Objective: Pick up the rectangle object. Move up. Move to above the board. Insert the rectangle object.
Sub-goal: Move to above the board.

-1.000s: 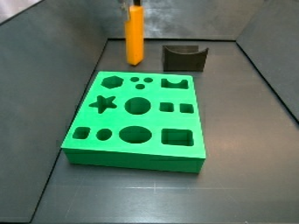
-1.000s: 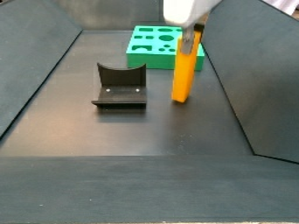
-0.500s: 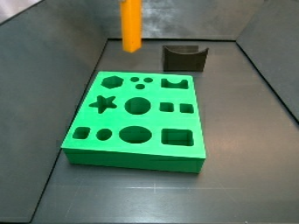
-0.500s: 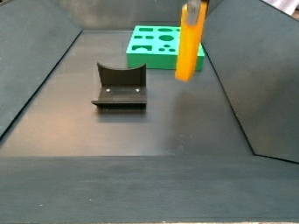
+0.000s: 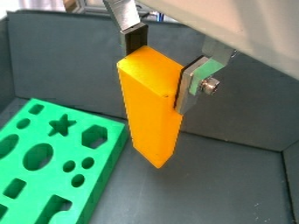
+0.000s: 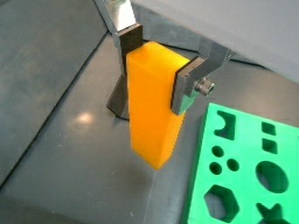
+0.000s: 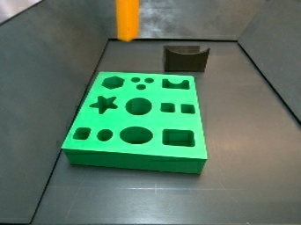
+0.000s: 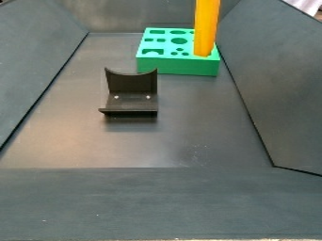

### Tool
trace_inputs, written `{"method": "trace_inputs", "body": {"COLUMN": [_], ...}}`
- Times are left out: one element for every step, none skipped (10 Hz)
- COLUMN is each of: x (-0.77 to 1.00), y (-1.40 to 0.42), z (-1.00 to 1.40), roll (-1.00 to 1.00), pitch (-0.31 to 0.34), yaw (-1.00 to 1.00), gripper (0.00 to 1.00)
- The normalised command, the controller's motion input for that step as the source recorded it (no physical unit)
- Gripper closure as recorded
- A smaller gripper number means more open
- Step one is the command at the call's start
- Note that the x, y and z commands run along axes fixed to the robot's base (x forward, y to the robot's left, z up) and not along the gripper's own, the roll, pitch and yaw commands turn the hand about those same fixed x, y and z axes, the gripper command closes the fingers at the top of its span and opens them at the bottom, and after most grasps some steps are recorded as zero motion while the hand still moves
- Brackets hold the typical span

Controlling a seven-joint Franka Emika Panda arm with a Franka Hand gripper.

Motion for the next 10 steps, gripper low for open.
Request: {"method": "trace_inputs", "body": {"x": [0.01, 0.01, 0.02, 0.02, 0.02, 0.02, 0.02, 0.02, 0.02, 0.02], "y": [-0.06, -0.04, -0.03, -0.02, -0.02, -0.02, -0.01, -0.01, -0.01, -0.01], "z": [0.36, 0.21, 0.04, 0.03, 0.03, 0.03, 0.03, 0.03, 0.03, 0.03], "roll": [0.11, 0.11, 0.11, 0.11, 0.11, 0.11, 0.11, 0.11, 0.11, 0.11], "pitch": [0.098, 0.098, 0.089, 0.086, 0.084, 0.084, 0.084, 0.084, 0.085, 0.085], "yaw": [0.23, 0.23, 0.23, 0.23, 0.23, 0.23, 0.24, 0.24, 0.24, 0.24], "gripper": [1.00, 1.00, 1.00, 1.00, 1.00, 1.00, 1.00, 1.00, 1.00, 1.00]}}
